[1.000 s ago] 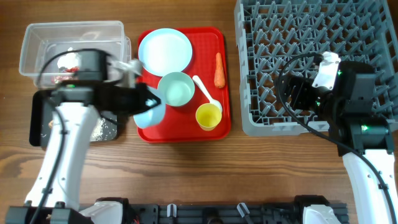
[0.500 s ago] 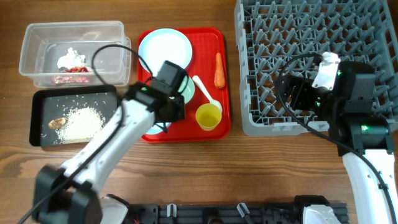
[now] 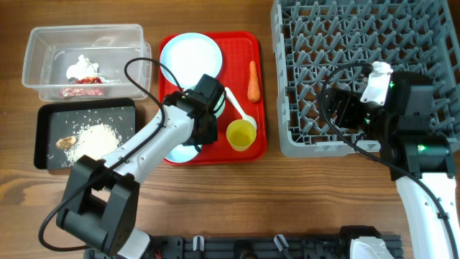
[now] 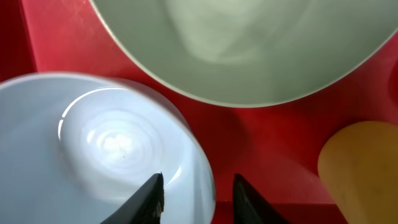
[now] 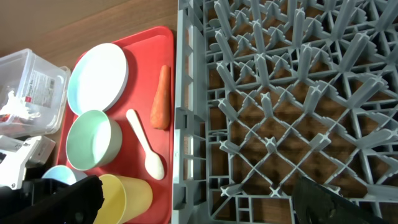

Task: Sort waste into correct bins and load items into the dishwasher rack
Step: 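Place the light-blue bowl back on the red tray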

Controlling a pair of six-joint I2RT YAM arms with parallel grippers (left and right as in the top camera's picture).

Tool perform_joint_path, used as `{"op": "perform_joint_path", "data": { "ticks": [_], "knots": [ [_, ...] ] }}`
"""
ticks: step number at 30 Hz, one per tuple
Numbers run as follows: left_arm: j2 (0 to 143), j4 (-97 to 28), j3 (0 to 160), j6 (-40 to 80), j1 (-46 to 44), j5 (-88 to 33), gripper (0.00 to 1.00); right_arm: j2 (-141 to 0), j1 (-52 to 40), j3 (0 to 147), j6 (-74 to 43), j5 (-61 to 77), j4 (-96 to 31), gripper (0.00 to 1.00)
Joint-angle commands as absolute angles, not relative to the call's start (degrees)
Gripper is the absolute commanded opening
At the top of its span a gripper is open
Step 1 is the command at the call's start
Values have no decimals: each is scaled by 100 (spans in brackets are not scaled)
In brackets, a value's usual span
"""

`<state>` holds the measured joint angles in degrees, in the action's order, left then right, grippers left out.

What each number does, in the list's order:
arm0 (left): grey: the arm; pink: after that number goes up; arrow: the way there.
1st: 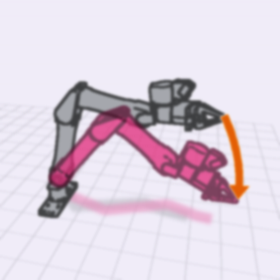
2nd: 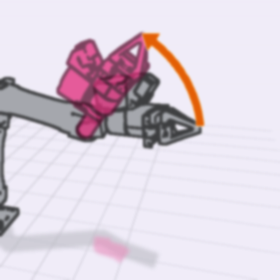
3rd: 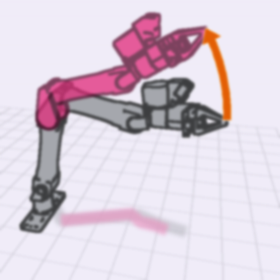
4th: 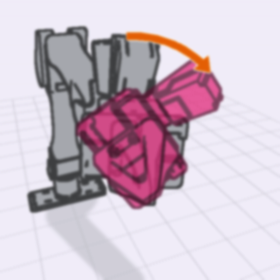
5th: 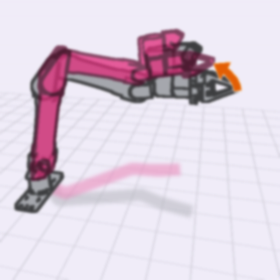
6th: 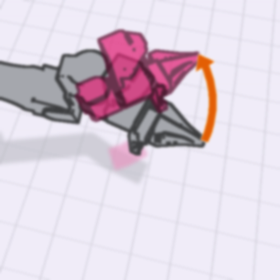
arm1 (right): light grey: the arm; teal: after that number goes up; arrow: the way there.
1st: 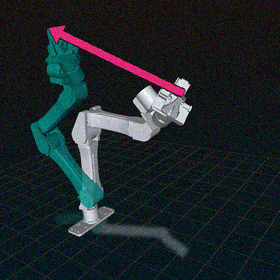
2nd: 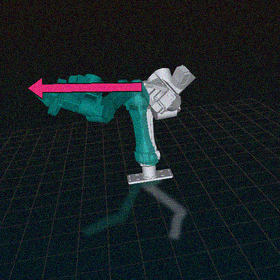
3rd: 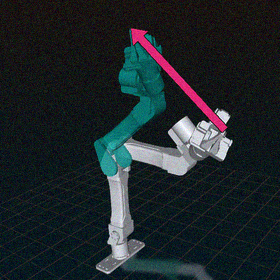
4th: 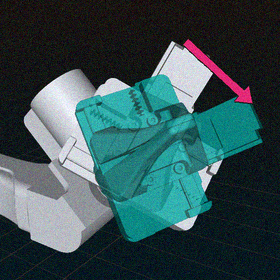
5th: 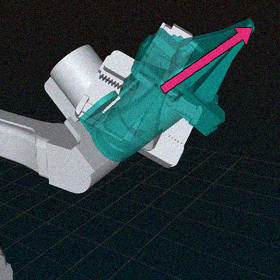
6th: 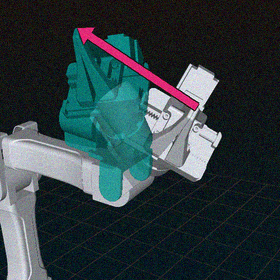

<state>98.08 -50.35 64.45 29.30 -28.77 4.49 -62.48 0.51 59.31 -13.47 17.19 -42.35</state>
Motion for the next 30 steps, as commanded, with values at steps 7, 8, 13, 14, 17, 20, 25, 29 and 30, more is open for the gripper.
{"op": "perform_joint_path", "data": {
  "ticks": [7, 8, 13, 14, 17, 20, 25, 29, 30],
  "knots": [
    [9754, -4998, 6733, 2965, -2875, 475, 44, -6292, 30, 6042, -1413, 1813, -4134, 100],
    [9730, -5039, 6851, 2963, -2875, 456, 44, -6292, 30, 6042, -1411, 1813, -4130, 100],
    [9588, -5103, 7369, 2853, -2875, 246, 47, -6292, 30, 6042, -1409, 1811, -4121, 100],
    [9570, -5103, 7461, 2853, -2877, 202, 48, -6292, 30, 6042, -1409, 1809, -4115, 100],
    [9566, -5070, 7749, 2585, -2877, -97, 59, -6292, 30, 6042, -1411, 1811, -4056, 100],
    [9568, -5153, 8189, 2062, -2877, -351, 71, -6292, 30, 6042, -1415, 1813, -3942, 100],
    [9677, -5299, 9233, 1649, -2853, -84, 86, -6289, 30, 6042, -1522, 1809, -3809, 100],
    [10182, -5070, 9896, 1455, -2812, -45, 90, -6289, 30, 6042, -1520, 1806, -3798, 100],
    [10390, -4989, 9998, 1345, -2818, -58, 90, -6289, 30, 6042, -1522, 1809, -3804, 100]
  ]
}}
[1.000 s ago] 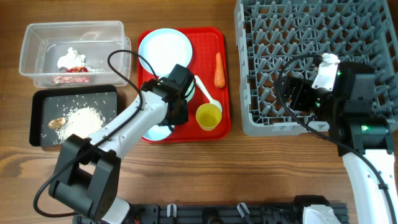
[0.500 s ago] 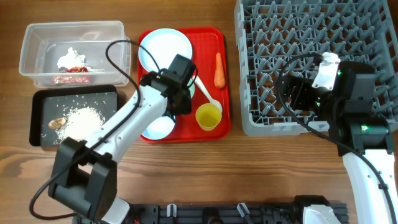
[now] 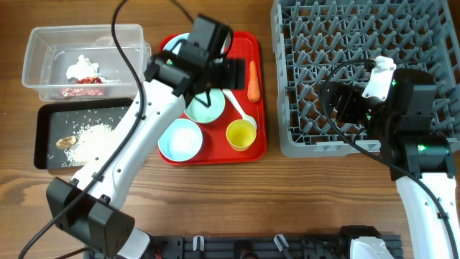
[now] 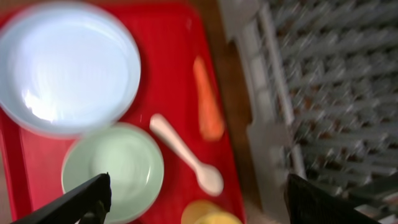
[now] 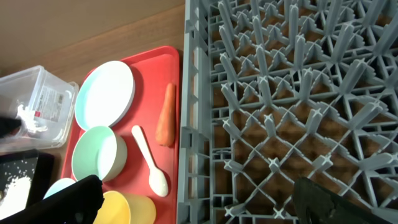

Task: Sort waste into correct bins and load items into the dishwasher rack
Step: 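Place the light-blue bowl back on the red tray, then grasp the orange carrot with the left gripper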

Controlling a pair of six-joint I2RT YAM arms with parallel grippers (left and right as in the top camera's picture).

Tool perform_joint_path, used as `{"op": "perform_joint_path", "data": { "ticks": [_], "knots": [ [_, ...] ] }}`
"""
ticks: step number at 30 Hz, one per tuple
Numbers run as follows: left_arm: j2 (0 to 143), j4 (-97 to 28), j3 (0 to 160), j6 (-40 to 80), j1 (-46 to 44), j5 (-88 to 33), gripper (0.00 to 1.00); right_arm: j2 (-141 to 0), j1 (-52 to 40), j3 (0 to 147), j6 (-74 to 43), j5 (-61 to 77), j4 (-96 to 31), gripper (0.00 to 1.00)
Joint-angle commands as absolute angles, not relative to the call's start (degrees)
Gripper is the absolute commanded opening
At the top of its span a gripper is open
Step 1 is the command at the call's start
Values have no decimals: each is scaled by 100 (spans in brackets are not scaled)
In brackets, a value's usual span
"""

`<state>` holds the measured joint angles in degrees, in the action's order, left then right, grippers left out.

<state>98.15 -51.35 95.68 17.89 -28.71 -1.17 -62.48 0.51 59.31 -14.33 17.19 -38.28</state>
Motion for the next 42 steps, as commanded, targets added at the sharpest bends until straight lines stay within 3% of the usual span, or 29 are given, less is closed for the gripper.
{"op": "perform_joint_path", "data": {
  "ticks": [1, 11, 24, 32, 38, 42],
  "knots": [
    [10613, -4928, 10101, 1258, -2829, -56, 90, -6289, 30, 6042, -1520, 1811, -3824, 100],
    [12359, -4088, 10250, 169, -2989, -95, 92, -6292, 30, 6042, -1503, 1391, -4298, 100],
    [13107, -3795, 10243, 119, -3118, -102, 90, -6292, 30, 6042, -1500, 1334, -4318, 100],
    [13216, -3741, 10243, 25, -3122, -54, 79, -6292, 30, 6042, -1498, 1293, -4340, 100],
    [13294, -3717, 10243, 43, -3124, -56, 56, -6292, 30, 6042, -1496, 1293, -4357, 100],
    [13469, -3634, 10243, 43, -3129, -51, 53, -6292, 30, 6042, -1496, 1293, -4364, 100]
  ]
}}
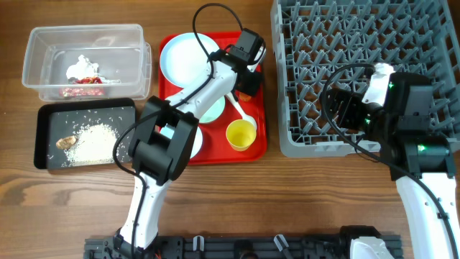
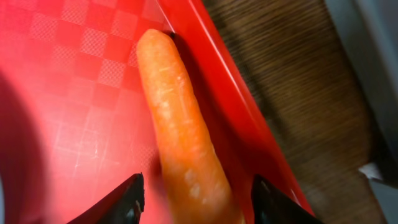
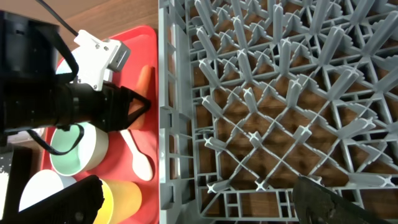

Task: Sort waste into correct bins and load items into the dishwasher rack
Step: 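Grasp the orange carrot with the left gripper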

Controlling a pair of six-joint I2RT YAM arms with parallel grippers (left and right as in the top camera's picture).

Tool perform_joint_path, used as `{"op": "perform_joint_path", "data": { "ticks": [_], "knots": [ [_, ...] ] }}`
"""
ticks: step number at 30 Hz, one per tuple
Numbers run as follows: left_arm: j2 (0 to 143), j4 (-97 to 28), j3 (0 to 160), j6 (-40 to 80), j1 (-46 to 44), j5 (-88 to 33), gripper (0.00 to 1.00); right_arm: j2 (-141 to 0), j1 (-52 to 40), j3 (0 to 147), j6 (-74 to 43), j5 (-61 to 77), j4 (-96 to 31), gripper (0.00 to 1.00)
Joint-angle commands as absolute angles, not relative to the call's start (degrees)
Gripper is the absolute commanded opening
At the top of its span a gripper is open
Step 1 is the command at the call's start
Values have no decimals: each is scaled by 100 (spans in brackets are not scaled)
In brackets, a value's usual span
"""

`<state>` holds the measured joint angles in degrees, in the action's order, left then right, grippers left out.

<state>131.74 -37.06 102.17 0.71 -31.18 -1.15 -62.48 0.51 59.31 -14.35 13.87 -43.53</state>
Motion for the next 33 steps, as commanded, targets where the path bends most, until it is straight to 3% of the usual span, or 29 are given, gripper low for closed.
{"op": "perform_joint_path", "data": {
  "ticks": [1, 7, 11, 17, 25, 33],
  "knots": [
    [13506, -3612, 10243, 43, -3129, -49, 50, -6292, 30, 6042, -1496, 1293, -4364, 100],
    [13572, -3485, 10243, 43, -3124, -36, 39, -6292, 30, 6042, -1496, 1291, -4364, 100],
    [13572, -3465, 10243, 43, -3122, -32, 23, -6292, 30, 6042, -1498, 1291, -4364, 100],
    [13472, -3514, 10245, 45, -3122, 266, 13, -6292, 30, 6042, -1496, 1293, -4366, 100],
    [12807, -3577, 10245, 123, -3100, 338, 11, -6292, 30, 6042, -1500, 1293, -4357, 100],
    [11561, -4185, 10245, 934, -2753, 462, 11, -6292, 30, 6042, -1498, 1291, -4355, 100]
  ]
}}
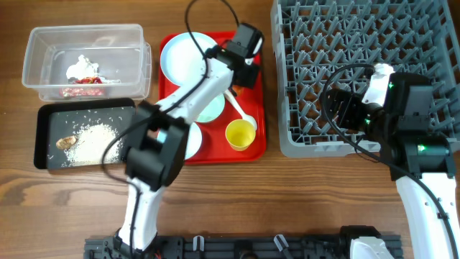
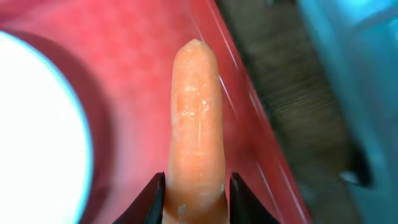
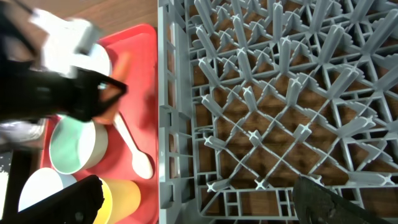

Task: Sort waste into correct bins and load items into the dishwasher rack
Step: 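Grasp the orange carrot with the left gripper, then carry the carrot to the black tray and release it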

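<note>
My left gripper point(image 2: 196, 200) is shut on the thick end of an orange carrot point(image 2: 195, 124), which it holds over the far right part of the red tray point(image 1: 261, 141). In the overhead view the left gripper point(image 1: 244, 56) covers the carrot. The right wrist view shows the carrot point(image 3: 118, 74) as a blurred orange streak. My right gripper point(image 3: 193, 205) is open over the near left corner of the grey dishwasher rack point(image 1: 345, 29), with nothing between its fingers. The clear waste bin point(image 1: 83, 61) and the black tray point(image 1: 43, 115) lie at the left.
On the red tray are a white plate point(image 1: 183, 57), a green bowl point(image 1: 208, 111), a blue bowl point(image 1: 188, 142), a yellow cup point(image 1: 241, 134) and a white spoon point(image 1: 241, 109). The clear bin holds paper and red scraps. The black tray holds rice.
My left gripper stood open astride the carrot lying on the tray. Now it is shut on the carrot and holds it a little farther back, next to the plate. The right arm has not moved.
First my left gripper was open at the rim of the blue bowl. Then it was high above the tray, open and empty. Then it was open astride the carrot by the tray's right edge, and now it grips the carrot. The right gripper stayed open over the rack.
</note>
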Controlling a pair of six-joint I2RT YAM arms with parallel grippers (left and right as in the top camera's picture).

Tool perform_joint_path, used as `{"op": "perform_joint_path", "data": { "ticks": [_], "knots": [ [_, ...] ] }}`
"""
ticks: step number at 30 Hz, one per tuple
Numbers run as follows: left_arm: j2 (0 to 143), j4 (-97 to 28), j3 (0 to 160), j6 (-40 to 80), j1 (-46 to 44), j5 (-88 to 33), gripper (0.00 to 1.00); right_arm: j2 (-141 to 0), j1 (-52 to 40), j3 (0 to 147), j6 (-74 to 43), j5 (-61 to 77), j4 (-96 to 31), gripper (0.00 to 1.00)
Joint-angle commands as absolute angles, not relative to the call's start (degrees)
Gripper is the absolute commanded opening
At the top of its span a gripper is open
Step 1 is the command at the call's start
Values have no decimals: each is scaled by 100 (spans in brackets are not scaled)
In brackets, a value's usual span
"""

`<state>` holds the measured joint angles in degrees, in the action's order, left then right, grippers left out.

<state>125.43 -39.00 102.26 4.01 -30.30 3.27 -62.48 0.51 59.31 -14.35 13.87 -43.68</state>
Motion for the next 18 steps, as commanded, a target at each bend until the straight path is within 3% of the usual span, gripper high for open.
{"op": "perform_joint_path", "data": {
  "ticks": [1, 7, 11, 18],
  "knots": [
    [11375, -4351, 10245, 1041, -2668, 462, 11, -6292, 30, 6042, -1498, 1291, -4355, 100],
    [10425, -5684, 10245, 1636, -2032, 615, 13, -6292, 30, 6042, -1498, 1291, -4311, 100],
    [10012, -7006, 10245, 2226, -1494, 1179, 6, -6292, 30, 6042, -1503, 1293, -4215, 100],
    [9963, -8654, 10014, 3098, -447, 1837, 6, -6292, 30, 6042, -1516, 1295, -4191, 100]
  ]
}}
